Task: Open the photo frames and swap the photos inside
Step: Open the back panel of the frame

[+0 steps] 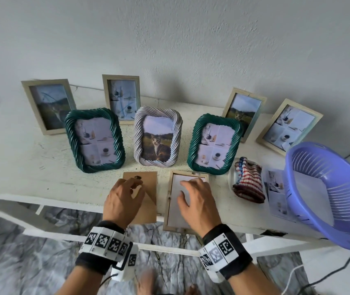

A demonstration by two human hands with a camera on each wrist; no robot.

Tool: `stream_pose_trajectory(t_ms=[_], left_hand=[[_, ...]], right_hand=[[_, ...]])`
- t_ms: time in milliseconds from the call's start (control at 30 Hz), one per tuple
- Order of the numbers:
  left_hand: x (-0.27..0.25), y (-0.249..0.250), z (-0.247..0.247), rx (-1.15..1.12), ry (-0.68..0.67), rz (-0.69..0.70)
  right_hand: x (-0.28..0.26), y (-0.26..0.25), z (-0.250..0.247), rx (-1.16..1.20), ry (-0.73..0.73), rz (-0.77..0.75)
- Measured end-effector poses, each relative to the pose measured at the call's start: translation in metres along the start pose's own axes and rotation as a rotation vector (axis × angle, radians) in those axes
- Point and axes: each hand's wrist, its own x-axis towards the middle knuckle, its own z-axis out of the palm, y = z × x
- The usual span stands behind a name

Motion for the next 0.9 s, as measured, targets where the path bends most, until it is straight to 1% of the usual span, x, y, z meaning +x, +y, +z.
stream_pose_trajectory(t_ms=[67,133,267,367,467,567,633,700,733,800,900], left_hand=[[-0.004,-0.009,-0.005,0.021,0.014,-0.081],[-0.008,-0.017,-0.010,0.014,-0.002,-0.131],[-0.013,-0.022,-0.014,-0.032,-0.005,-0.139],[-0.014,-0.023,-0.015,-0.054,-0.022,-0.168],[-0.012,-0.025,-0.016,-0.064,-0.036,-0.193],[-0.008,-0.026,-0.018,-0.077,-0.052,-0.216],[-0.006,-0.024,-0.021,-0.114,-0.063,-0.285],[-0.005,-0.022,-0.025,-0.162,-0.047,-0.351],[-0.005,-0.020,-0.027,-0.191,-0.033,-0.367],[-0.006,-0.015,-0.030,-0.285,0.001,-0.369],[-0.006,-0.001,-0.029,-0.418,-0.008,-0.343]], right_hand=[[0.011,-0.019,0.002,0.076,-0.101,-0.050],[0.022,-0.036,0.006,0.118,-0.210,-0.043],[0.036,-0.059,0.017,0.038,-0.436,0.008],[0.040,-0.066,0.029,0.028,-0.489,0.064],[0.039,-0.068,0.041,0.063,-0.483,0.132],[0.036,-0.070,0.047,0.098,-0.485,0.135],[0.036,-0.071,0.043,0.127,-0.472,0.149],[0.037,-0.071,0.038,0.194,-0.446,0.180],[0.037,-0.069,0.035,0.226,-0.420,0.187],[0.034,-0.065,0.026,0.260,-0.323,0.168],[0.023,-0.052,0.011,0.282,-0.112,0.123]])
